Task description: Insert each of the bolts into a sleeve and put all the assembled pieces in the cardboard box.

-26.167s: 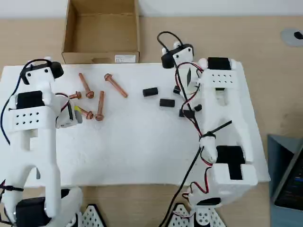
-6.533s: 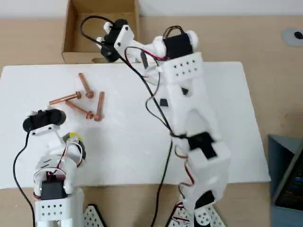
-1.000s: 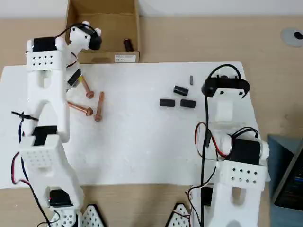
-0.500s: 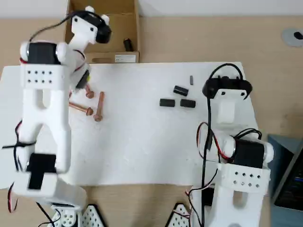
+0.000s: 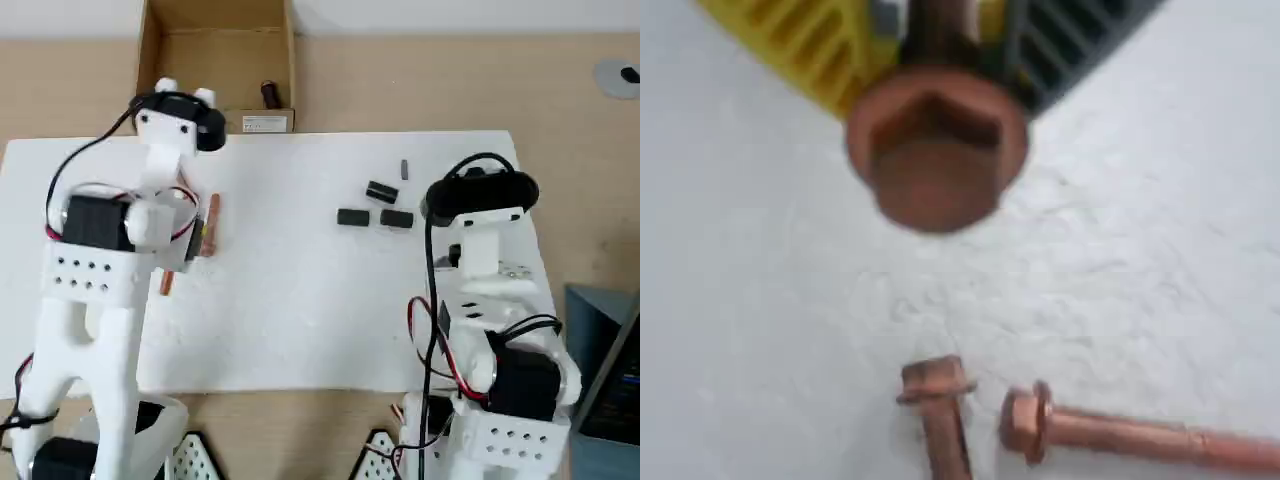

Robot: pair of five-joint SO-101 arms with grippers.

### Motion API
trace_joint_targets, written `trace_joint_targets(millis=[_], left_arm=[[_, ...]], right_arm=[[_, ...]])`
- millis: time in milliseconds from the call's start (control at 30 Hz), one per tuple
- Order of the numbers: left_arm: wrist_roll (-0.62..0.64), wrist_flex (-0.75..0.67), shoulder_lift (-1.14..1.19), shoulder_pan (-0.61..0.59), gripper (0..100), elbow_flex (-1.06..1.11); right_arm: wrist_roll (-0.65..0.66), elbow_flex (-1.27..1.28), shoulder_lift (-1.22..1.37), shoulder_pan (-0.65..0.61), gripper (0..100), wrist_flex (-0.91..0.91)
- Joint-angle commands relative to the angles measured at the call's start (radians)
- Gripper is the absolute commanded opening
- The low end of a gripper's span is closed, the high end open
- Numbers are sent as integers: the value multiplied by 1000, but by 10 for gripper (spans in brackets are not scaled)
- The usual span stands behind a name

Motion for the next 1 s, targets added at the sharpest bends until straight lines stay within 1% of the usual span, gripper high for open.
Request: trace_joint_targets(millis=[0, 100, 167, 300, 367, 500, 667, 800, 967], left_arm=[[92, -60, -67, 11, 6, 83], [103, -80, -90, 12, 5, 138], [104, -80, -108, 12, 5, 166], [158, -97, -185, 12, 4, 216], [161, -118, -249, 12, 4, 245], [161, -201, -417, 12, 3, 344], [164, -282, -650, 12, 2, 482], [215, -327, -823, 12, 2, 574], [339, -330, -1007, 12, 2, 629]], right_arm=[[6, 36, -48, 7, 10, -55], [6, 91, -107, -12, 10, -87], [6, 130, -153, -62, 10, -94], [6, 197, -266, -194, 10, -95], [-17, 226, -325, -249, 10, -95], [-100, 278, -433, -306, 9, -95], [-104, 321, -530, -384, 9, -95], [-104, 363, -584, -456, 9, -101], [-106, 429, -661, -541, 9, -222]])
